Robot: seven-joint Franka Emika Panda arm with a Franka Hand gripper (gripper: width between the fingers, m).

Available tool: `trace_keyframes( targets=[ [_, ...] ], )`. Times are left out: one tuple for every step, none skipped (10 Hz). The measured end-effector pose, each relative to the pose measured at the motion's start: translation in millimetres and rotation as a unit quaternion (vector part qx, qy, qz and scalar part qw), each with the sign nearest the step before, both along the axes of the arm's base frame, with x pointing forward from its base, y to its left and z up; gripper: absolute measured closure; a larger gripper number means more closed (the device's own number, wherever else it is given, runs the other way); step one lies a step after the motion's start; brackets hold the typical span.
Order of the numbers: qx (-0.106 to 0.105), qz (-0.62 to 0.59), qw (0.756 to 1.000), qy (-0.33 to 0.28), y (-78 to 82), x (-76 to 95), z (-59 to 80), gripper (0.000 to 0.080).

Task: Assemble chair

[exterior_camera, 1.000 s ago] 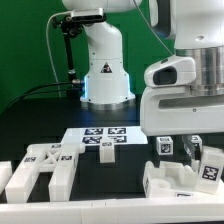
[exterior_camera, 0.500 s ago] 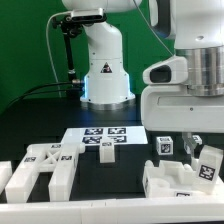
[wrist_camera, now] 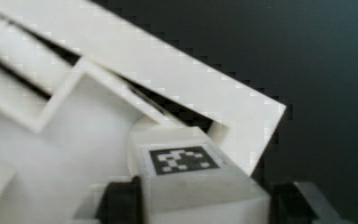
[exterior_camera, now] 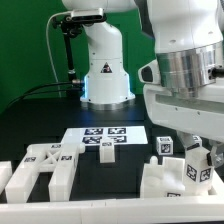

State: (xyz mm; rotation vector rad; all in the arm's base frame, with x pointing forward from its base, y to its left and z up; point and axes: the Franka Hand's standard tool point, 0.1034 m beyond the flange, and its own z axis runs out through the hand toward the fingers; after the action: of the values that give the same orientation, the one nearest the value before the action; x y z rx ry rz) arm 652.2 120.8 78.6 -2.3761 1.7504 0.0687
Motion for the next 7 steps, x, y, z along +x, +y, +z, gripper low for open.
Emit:
trace_keyframes(
  targets=[
    [0.009,-0.052,0.999,-0.006,-2.1,3.5,-0.1,0.0491],
    [0.014,-0.096,0.995,-0.008,-2.7,3.7,-0.1,0.0491],
    [0.014,-0.095,0.995,-0.005,-1.3,2.4,-1.0,0.0491],
    [0.012,-0.08,0.997,-0.008,-1.4,2.5,-1.1,0.0376],
    [0.006,-0.035,0.999,-0.015,-2.0,2.0,-2.3,0.0241],
    [-0.002,0.053,0.998,-0.026,-3.3,1.0,-4.5,0.0172],
    [-0.011,0.164,0.986,-0.031,-3.7,-0.8,-5.8,0.0172]
  ],
)
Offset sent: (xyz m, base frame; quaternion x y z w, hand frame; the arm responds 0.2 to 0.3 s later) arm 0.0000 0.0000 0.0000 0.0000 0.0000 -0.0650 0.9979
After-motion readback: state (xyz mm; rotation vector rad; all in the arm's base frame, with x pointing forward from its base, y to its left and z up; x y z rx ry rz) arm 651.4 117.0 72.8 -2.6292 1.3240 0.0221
